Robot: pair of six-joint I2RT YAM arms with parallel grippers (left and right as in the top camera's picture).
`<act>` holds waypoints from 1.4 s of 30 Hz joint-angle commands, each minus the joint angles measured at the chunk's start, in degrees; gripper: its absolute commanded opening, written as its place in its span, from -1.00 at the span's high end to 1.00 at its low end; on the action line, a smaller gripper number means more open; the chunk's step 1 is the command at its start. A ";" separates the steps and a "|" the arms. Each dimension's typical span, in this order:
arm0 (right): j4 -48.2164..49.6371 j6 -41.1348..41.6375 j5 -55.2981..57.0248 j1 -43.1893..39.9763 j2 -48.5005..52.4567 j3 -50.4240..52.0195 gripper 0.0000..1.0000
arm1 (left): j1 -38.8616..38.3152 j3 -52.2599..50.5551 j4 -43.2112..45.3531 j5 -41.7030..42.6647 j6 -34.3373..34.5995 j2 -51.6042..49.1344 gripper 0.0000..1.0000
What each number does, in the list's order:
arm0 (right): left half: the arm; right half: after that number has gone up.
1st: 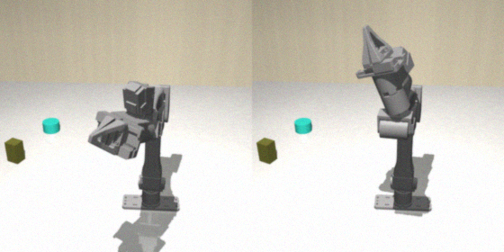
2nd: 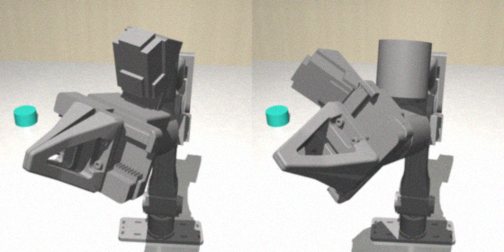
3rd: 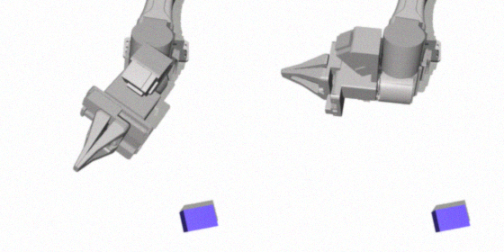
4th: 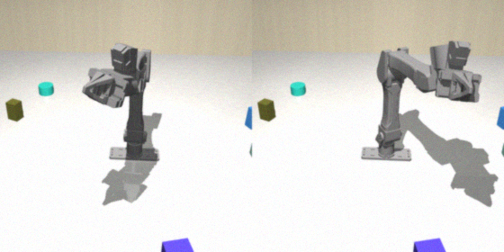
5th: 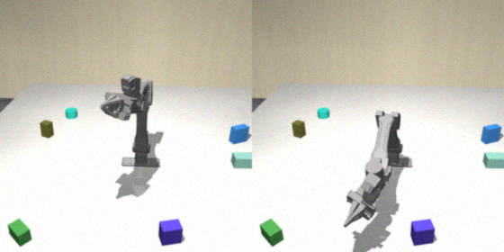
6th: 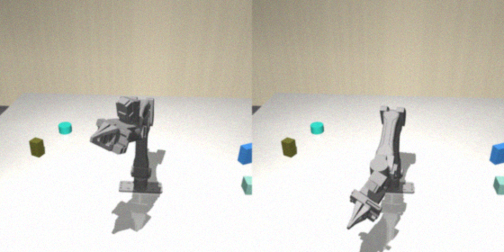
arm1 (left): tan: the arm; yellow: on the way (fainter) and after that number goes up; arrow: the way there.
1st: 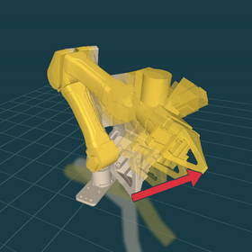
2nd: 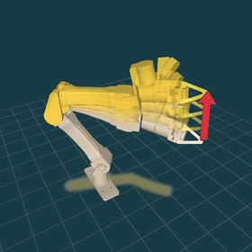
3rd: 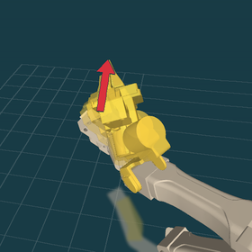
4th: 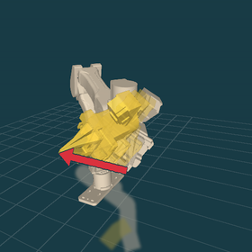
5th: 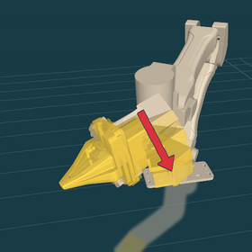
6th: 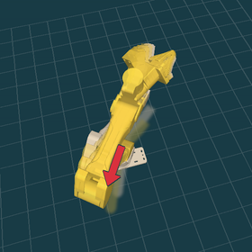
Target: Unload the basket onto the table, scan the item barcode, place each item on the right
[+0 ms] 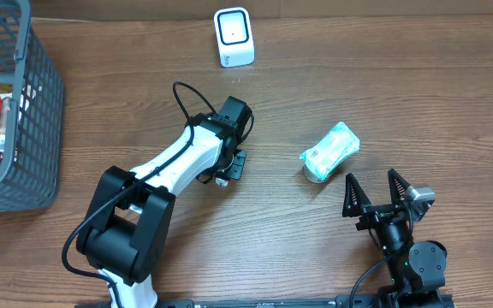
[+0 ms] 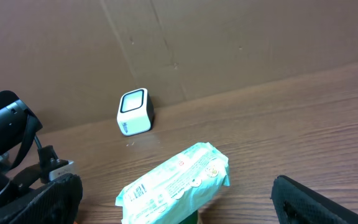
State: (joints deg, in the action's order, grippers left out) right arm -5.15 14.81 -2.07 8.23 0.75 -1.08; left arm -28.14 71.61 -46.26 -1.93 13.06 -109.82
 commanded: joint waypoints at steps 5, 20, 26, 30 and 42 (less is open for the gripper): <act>0.35 0.02 0.68 -0.48 -0.37 0.61 -1.00 | -0.39 -0.22 0.22 0.02 1.57 -0.46 0.17; 0.37 0.02 0.68 -0.48 -0.37 0.61 -1.00 | 1.46 19.61 -8.44 4.37 1.55 3.13 -0.30; 0.37 0.02 0.68 -0.48 -0.37 0.61 -1.00 | -1.33 20.00 -1.31 19.23 1.55 2.43 -0.23; 0.37 0.02 0.68 -0.48 -0.37 0.61 -1.00 | -4.90 19.74 3.56 19.41 1.55 0.68 -0.22; 0.35 0.02 0.68 -0.48 -0.37 0.61 -1.00 | -13.03 19.74 14.25 19.32 1.53 -7.19 -0.20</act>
State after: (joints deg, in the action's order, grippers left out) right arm -5.13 14.79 -2.07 8.23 0.75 -1.08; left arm -40.93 91.44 -32.49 16.58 14.61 -114.56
